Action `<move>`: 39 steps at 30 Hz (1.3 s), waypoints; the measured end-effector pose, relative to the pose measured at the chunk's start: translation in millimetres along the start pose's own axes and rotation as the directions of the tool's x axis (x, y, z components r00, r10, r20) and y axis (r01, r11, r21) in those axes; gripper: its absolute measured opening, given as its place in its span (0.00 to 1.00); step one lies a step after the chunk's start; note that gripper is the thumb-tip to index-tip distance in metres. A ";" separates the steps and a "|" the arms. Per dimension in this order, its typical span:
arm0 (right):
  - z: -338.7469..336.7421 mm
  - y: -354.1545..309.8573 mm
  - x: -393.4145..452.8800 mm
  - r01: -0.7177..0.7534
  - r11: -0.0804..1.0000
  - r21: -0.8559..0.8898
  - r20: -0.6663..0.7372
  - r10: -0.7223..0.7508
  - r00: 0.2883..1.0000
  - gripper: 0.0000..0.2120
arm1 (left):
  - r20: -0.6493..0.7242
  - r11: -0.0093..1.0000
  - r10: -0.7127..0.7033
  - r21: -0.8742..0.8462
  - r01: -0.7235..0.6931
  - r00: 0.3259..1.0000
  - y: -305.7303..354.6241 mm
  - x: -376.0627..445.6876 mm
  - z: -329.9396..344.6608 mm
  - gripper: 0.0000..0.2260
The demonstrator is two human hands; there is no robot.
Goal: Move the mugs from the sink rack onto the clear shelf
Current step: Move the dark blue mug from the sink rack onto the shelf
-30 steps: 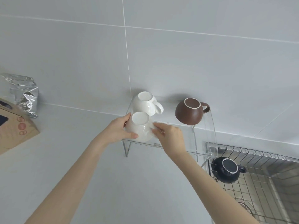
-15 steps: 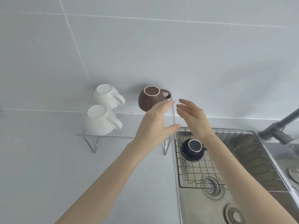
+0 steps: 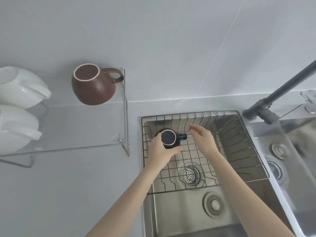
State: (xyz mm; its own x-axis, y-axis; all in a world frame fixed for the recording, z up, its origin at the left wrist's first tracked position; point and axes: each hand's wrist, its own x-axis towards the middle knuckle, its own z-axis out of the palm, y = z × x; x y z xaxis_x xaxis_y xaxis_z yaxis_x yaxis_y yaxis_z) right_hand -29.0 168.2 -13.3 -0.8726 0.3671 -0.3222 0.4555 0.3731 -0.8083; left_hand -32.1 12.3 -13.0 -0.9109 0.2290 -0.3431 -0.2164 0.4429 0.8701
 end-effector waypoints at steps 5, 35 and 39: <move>17.3 27.6 18.4 -0.095 0.995 0.039 0.085 0.091 0.992 0.18 | -0.105 0.999 -0.032 0.007 0.033 0.994 -23.0 15.2 21.9 0.30; -37.6 -35.8 -20.0 0.192 0.973 0.130 -0.075 -0.184 0.980 0.12 | -0.305 0.945 0.260 0.275 -0.177 0.916 39.9 -18.8 -14.7 0.31; -42.8 -94.8 -41.4 0.299 0.923 0.243 -0.068 -0.291 0.954 0.11 | -0.407 0.885 0.428 0.369 -0.284 0.807 78.5 -44.2 -60.3 0.32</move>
State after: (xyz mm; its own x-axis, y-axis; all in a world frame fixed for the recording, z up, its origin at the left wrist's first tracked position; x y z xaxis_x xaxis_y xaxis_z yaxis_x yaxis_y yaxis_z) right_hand -28.5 154.1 97.7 -0.9532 0.3000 -0.0389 0.1170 0.2471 -0.9619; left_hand -30.0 -15.3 91.8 -0.9706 0.0219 0.2396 0.1965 0.6467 0.7370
